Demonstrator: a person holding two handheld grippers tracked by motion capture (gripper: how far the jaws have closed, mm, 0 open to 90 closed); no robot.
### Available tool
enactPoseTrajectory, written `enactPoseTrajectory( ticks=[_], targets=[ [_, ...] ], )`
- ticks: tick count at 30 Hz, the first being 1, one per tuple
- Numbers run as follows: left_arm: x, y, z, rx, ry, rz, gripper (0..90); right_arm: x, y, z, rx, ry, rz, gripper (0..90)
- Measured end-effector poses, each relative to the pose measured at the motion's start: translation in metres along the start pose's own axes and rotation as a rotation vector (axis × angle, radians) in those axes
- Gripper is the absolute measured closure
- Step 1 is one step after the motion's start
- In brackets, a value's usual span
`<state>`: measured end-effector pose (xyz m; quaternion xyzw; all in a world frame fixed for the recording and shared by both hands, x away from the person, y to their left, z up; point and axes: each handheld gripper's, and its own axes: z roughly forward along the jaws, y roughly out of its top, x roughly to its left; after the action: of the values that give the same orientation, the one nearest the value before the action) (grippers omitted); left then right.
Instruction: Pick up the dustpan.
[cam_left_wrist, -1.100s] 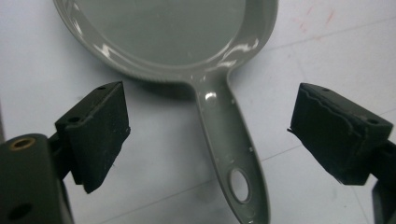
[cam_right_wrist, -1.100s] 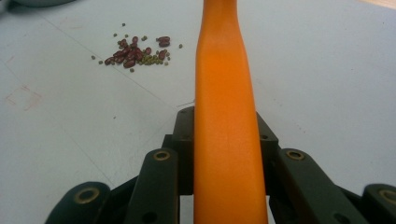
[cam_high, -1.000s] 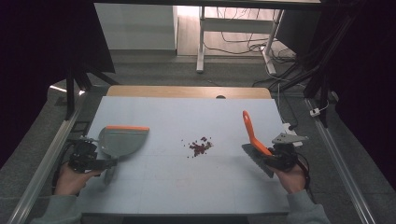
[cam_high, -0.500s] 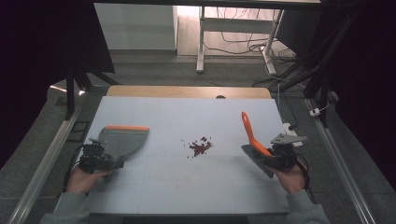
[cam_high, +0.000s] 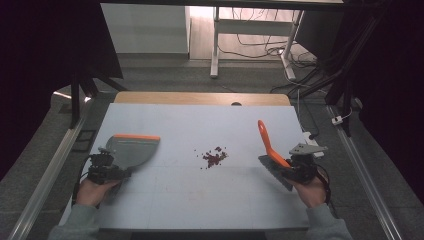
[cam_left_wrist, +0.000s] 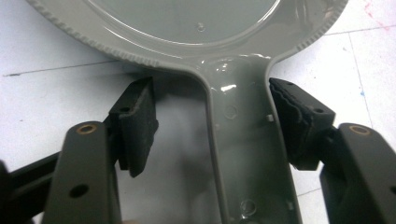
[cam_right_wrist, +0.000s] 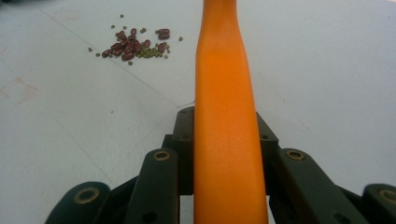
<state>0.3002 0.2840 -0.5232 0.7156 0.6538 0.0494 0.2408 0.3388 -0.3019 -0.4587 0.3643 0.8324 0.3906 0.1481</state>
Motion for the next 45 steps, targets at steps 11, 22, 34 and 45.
enactPoseTrajectory(
  ticks=[11, 22, 34, 45],
  targets=[
    [0.004, 0.0, -0.003, -0.044, -0.037, -0.012, 61.3, -0.001, 0.0, 0.0, 0.0, -0.004, 0.001, 70.7],
    [0.012, -0.003, -0.013, -0.132, -0.065, 0.017, 61.6, 0.001, 0.001, 0.0, -0.002, -0.006, -0.007, 70.8],
    [0.028, -0.006, -0.02, -0.241, -0.165, 0.068, 61.7, -0.003, 0.006, 0.004, -0.01, -0.02, 0.004, 70.7],
    [0.026, -0.004, -0.025, -0.294, -0.248, 0.151, 61.6, -0.004, 0.008, 0.001, -0.036, -0.036, 0.013, 70.7]
  ],
)
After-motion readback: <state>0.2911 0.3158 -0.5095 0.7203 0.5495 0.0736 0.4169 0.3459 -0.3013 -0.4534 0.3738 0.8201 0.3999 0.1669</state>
